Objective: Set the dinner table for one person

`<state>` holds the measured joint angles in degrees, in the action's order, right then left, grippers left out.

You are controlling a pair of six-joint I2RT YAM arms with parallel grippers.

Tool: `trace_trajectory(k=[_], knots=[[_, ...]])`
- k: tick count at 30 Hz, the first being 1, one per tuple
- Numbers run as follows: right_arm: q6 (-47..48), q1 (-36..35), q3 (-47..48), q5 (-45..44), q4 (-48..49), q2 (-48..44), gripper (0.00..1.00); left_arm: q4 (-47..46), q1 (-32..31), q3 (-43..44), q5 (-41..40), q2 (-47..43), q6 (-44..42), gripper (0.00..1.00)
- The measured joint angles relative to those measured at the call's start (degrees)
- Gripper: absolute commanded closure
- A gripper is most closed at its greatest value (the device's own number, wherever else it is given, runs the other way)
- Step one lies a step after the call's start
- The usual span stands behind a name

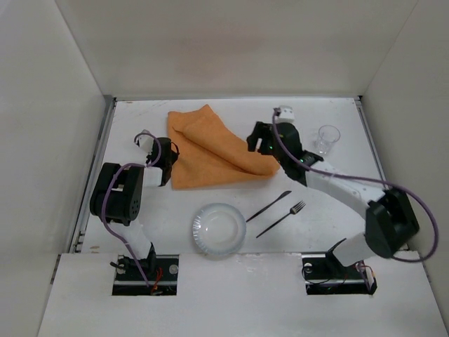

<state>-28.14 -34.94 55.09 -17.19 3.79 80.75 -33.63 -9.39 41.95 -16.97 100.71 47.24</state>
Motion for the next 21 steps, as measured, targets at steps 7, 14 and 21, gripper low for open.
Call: trace_trajectory(k=[7, 14, 21], knots=[[10.5, 0.7, 33.8, 16.2, -5.6, 32.1, 0.12, -0.5, -0.2, -0.3, 0.0, 0.0, 0.3, 1.00], [16.0, 2.8, 60.5, 22.2, -21.6, 53.9, 0.10, -0.7, -0.1, -0.3, 0.7, 0.1, 0.9, 1.00], [16.5, 3.9, 75.9, 24.9, -33.4, 63.1, 0.13, -1.1, 0.2, -0.3, 1.4, 1.2, 1.3, 1.00]])
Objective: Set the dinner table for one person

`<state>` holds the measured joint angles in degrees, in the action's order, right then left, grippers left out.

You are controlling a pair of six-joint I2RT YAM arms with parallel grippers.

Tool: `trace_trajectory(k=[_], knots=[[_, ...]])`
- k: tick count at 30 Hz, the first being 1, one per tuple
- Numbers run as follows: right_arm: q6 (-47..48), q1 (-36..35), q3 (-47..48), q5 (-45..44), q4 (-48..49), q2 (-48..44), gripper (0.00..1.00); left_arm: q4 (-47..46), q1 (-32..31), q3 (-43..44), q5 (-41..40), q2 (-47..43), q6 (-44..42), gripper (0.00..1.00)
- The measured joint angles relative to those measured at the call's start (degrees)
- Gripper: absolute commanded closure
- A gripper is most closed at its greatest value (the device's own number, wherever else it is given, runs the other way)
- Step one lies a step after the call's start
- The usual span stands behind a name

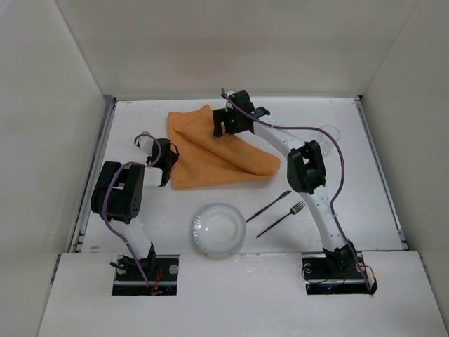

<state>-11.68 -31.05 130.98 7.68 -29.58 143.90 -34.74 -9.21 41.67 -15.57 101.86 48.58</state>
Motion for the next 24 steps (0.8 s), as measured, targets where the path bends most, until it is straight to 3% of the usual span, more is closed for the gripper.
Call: trace_trajectory(k=[3, 8, 13, 19, 24], knots=[[-0.5, 0.3, 2.7, 3.7, -3.7, 0.7, 0.23, -0.2, 0.1, 0.0, 0.2, 0.5, 0.2, 1.00], [-2.4, 1.5, 5.3, 10.5, -7.3, 1.0, 0.60, -0.4, 0.2, 0.0, 0.2, 0.7, 0.4, 1.00], [-4.4, 3.2, 5.5, 14.4, -8.4, 1.6, 0.80, -0.5, 0.3, 0.0, 0.5, 0.7, 0.4, 1.00], [-6.5, 4.4, 4.8, 15.2, -8.0, 1.7, 0.96, -0.5, 0.4, 0.0, 0.5, 0.7, 0.5, 1.00], [-10.1, 6.1, -7.1, 12.2, -1.4, -4.2, 0.99, -0.9, 0.9, -0.1, 1.2, 0.7, 0.7, 1.00]])
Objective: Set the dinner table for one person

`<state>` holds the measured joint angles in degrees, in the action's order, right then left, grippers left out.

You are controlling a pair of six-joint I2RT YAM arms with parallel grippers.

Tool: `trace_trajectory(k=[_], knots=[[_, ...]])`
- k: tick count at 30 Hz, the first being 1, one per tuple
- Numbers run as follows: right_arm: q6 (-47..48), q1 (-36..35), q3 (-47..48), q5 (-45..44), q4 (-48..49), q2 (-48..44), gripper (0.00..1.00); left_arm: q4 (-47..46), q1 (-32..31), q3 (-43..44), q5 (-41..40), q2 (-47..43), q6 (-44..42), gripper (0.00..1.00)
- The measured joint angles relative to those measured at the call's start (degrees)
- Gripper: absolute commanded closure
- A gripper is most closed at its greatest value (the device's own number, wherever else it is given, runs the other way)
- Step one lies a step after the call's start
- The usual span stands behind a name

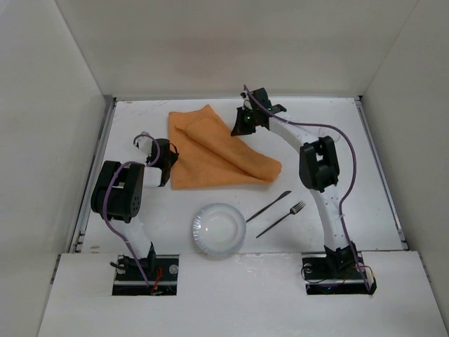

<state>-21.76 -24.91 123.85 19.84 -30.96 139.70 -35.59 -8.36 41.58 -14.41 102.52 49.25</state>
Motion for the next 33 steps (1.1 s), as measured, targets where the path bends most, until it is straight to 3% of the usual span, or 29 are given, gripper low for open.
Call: trace_trajectory(k=[6, 9, 12, 14, 15, 22, 27, 29, 31, 33], knots=[[-3.7, 7.5, -18.8, -11.8, 7.8, -14.9, 0.95, -0.3, 0.7, 0.0, 0.7, 0.0, 0.5, 1.00], [-6.8, 12.9, -27.0, -16.6, 12.3, -22.1, 0.77, -0.4, 0.8, 0.0, 0.9, 0.0, 0.7, 1.00], [-8.8, 16.5, -31.8, -20.7, 16.2, -25.6, 0.72, -0.6, 0.7, 0.0, 1.0, 0.0, 0.8, 0.99], [-10.0, 17.1, -34.4, -22.9, 18.3, -26.5, 0.58, -0.6, 0.8, 0.0, 0.9, 0.0, 0.8, 0.97], [-10.3, 17.0, -35.6, -23.6, 19.0, -26.8, 0.53, -0.6, 0.8, 0.0, 0.9, 0.0, 0.8, 0.95], [-10.4, 13.0, -47.4, -26.8, 22.8, -32.8, 0.46, -0.2, 1.0, -0.4, -0.1, -1.5, 0.4, 0.67], [-10.9, 9.3, -60.8, -29.8, 27.8, -43.8, 0.51, 0.7, 0.6, -6.3, -3.3, -11.1, -0.9, 0.53], [-11.6, 8.0, -67.0, -31.5, 29.6, -49.2, 0.62, 1.6, 0.0, -9.0, -5.2, -16.7, -1.7, 0.51], [-12.3, 6.8, -72.5, -33.4, 30.8, -54.1, 0.85, 2.6, -1.5, -11.4, -6.7, -22.4, -2.7, 0.50], [-13.1, 5.9, -77.3, -35.3, 31.8, -58.3, 0.88, 3.7, -3.3, -13.4, -7.3, -27.1, -3.6, 0.51]])
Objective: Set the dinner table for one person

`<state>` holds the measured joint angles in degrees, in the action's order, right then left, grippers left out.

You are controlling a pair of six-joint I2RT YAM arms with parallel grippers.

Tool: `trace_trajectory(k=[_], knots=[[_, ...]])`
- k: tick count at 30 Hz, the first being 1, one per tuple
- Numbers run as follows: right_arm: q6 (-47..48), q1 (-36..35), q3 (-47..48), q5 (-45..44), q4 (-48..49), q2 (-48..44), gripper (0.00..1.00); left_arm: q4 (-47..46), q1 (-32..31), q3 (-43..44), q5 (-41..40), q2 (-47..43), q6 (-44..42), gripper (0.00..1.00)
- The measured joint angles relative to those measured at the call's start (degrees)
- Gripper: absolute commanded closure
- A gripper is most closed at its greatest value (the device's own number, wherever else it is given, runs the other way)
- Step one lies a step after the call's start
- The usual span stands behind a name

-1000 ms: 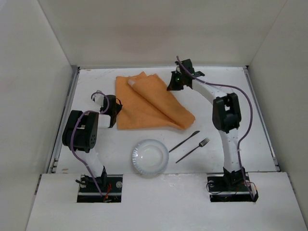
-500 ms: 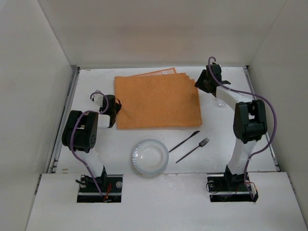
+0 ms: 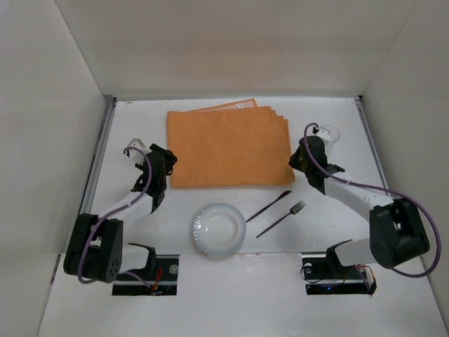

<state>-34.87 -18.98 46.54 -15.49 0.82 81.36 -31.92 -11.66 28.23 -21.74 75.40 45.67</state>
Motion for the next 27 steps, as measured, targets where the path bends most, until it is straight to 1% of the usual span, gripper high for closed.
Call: trace_trajectory(k=[1, 2, 3, 5, 6, 8, 11, 13, 16, 18, 20, 24, 25, 27], knots=[[-0.5, -0.3, -2.2, -0.8, 0.1, -1.9, 0.87, 0.6, -0.9, -0.9, 0.0, -1.9, -0.5, 0.52], [-0.7, -0.5, -4.2, -1.3, 0.2, -3.6, 0.82, 1.4, -1.6, -1.8, 0.1, -3.5, -0.8, 0.53], [-0.8, -0.7, -6.3, -1.7, 0.2, -5.1, 0.74, 2.4, -2.3, -2.7, 0.3, -4.9, -1.2, 0.54], [-1.0, -1.3, -9.7, -2.6, -0.1, -7.4, 0.50, 4.2, -3.5, -4.3, 0.8, -7.0, -1.9, 0.55], [-1.2, -1.7, -11.0, -2.9, -0.2, -8.0, 0.43, 5.2, -4.0, -4.7, 1.2, -7.6, -2.1, 0.56], [-0.9, -3.3, -12.8, -3.2, -0.5, -8.7, 0.34, 6.6, -5.1, -5.0, 2.4, -7.7, -2.5, 0.57], [-0.7, -5.3, -13.2, -3.1, -0.7, -8.2, 0.33, 7.0, -7.2, -5.0, 4.0, -6.6, -2.7, 0.58], [-0.8, -5.7, -13.1, -2.9, -0.7, -7.4, 0.39, 7.4, -8.2, -5.0, 4.9, -5.2, -2.6, 0.57], [-1.0, -5.7, -12.9, -2.4, -0.8, -5.5, 0.42, 7.9, -8.4, -5.6, 5.0, -4.0, -2.3, 0.56], [-0.9, -5.3, -12.5, -1.5, -0.9, -4.2, 0.47, 8.2, -8.2, -6.4, 4.7, -3.9, -2.2, 0.56], [-1.0, -4.8, -11.7, -0.2, -0.9, -3.1, 0.55, 8.6, -8.1, -7.0, 4.5, -3.6, -2.2, 0.56], [-0.9, -4.0, -9.4, 2.0, -0.8, 0.3, 0.78, 8.7, -7.7, -7.1, 4.1, -1.5, -2.2, 0.56], [-0.9, -4.0, -9.2, 2.5, -0.8, 0.7, 0.82, 8.6, -7.6, -7.1, 4.0, -1.0, -2.1, 0.56], [-1.2, -3.9, -9.2, 3.2, -1.0, 0.7, 0.87, 8.0, -7.2, -7.1, 4.1, -0.5, -2.1, 0.57]])
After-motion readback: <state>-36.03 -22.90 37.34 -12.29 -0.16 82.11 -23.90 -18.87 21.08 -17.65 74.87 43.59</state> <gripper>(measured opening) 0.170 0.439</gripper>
